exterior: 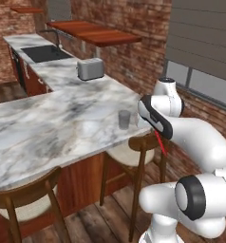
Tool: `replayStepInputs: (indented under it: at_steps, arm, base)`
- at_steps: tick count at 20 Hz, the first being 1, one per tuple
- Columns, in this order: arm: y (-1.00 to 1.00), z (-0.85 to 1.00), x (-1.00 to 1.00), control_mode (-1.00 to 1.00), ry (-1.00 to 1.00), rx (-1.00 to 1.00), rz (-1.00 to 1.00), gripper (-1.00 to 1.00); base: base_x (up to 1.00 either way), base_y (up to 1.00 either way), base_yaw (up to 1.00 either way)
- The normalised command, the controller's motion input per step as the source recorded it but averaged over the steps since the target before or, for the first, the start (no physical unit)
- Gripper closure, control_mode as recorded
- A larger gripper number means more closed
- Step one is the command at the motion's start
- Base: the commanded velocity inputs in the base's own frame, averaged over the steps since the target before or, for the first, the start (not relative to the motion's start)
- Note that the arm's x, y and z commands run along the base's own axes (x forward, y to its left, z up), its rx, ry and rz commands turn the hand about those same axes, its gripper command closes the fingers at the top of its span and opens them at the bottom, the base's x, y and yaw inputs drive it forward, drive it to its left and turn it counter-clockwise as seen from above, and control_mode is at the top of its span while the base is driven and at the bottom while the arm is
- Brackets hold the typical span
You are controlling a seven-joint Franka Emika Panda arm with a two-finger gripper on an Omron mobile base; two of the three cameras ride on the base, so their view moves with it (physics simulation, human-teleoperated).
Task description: Take a straw from the drawer in front and place it inside the glass cup on the dining counter.
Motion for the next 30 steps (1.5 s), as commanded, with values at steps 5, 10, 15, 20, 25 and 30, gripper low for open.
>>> replayStepInputs:
  at_steps: [5, 10, 15, 20, 25, 30]
  arm:
    - [0.00, 0.00, 0.00, 1.00, 0.00, 0.00, 0.00, 1.00]
    - [0.00, 0.00, 0.00, 1.00, 0.00, 0.00, 0.00, 1.00]
    - [0.00, 0.00, 0.00, 1.00, 0.00, 0.00, 0.00, 1.00]
    - [0.00, 0.00, 0.00, 1.00, 0.00, 0.00, 0.00, 1.00]
    - [0.00, 0.00, 0.00, 1.00, 0.00, 0.00, 0.00, 1.00]
    - [0.00, 0.00, 0.00, 1.00, 0.00, 0.00, 0.00, 1.00]
  base:
    - [0.18, -0.56, 0.39]
    - [0.26, -0.35, 0.30]
    - [0.45, -0.01, 0.04]
    - [0.60, -0.03, 0.01]
    - [0.57, -0.02, 0.04]
    - [0.34, 0.00, 0.04]
